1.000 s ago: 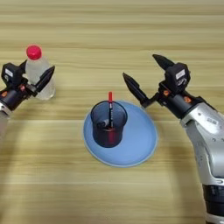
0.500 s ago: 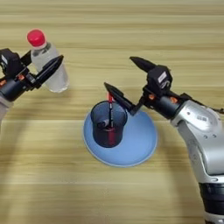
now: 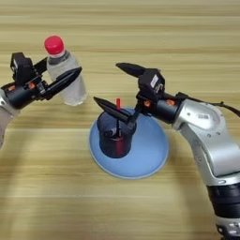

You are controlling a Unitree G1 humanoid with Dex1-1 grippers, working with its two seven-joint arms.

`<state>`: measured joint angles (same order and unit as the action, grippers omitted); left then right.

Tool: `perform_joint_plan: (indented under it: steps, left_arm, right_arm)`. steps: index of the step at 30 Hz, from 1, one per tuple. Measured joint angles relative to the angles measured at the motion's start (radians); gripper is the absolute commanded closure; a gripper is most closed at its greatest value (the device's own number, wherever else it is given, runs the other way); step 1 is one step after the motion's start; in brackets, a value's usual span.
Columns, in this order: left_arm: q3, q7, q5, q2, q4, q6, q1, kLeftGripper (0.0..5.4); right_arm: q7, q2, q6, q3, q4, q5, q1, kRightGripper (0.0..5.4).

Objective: Move the objects on the table

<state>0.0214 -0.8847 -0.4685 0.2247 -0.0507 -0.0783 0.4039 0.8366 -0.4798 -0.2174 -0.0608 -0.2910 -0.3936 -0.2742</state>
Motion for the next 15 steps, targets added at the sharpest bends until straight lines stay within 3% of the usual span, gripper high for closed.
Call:
perform_joint_plan:
  steps: [15]
  left_arm:
    - [0.049,-0.064,-0.013,0.000,0.099,-0.038,0.000,2.20]
  right_arm:
    - [0.049,0.013,-0.038,-0.091,0.085,0.014,-0.088,0.00]
